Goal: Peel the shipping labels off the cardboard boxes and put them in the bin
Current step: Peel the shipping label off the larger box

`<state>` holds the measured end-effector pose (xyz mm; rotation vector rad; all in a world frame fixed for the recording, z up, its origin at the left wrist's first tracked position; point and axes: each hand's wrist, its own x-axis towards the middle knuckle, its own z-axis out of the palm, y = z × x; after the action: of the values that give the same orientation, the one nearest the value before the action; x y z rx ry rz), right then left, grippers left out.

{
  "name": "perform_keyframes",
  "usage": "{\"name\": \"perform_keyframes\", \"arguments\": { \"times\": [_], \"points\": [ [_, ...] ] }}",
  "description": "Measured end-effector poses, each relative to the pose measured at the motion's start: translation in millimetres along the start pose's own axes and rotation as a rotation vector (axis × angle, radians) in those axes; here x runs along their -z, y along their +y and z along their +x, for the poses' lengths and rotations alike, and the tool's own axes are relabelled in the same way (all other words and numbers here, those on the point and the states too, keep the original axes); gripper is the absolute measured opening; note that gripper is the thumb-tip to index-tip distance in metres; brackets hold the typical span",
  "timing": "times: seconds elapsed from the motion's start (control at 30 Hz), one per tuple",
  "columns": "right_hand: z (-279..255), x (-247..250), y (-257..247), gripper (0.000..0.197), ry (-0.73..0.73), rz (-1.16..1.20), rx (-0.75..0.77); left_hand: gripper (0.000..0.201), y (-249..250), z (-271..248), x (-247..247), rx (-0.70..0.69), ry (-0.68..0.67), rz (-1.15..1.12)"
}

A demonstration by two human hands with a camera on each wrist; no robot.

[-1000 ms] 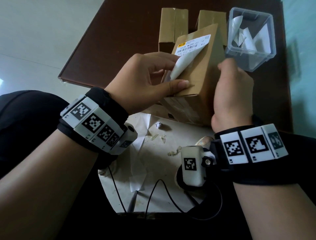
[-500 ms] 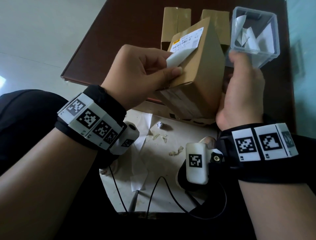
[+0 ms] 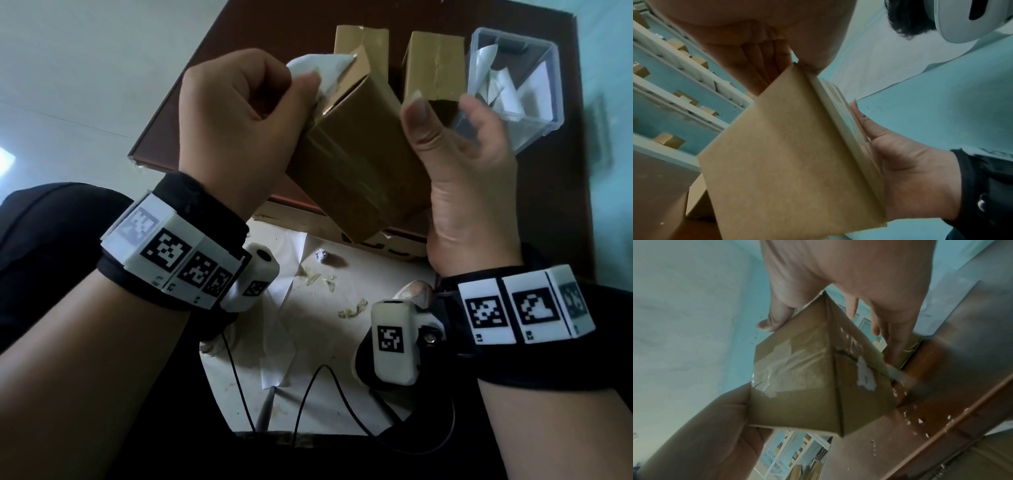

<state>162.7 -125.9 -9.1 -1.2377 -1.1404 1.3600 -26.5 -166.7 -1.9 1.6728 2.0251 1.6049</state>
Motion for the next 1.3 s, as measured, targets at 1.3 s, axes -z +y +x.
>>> {"name": "perform_keyframes", "arguments": {
  "times": [1.3],
  "points": [
    [-4, -9, 20, 0.071, -0.127, -0.11, -0.063, 0.047, 10, -14, -14, -0.216, -0.216, 0.057]
  ]
}}
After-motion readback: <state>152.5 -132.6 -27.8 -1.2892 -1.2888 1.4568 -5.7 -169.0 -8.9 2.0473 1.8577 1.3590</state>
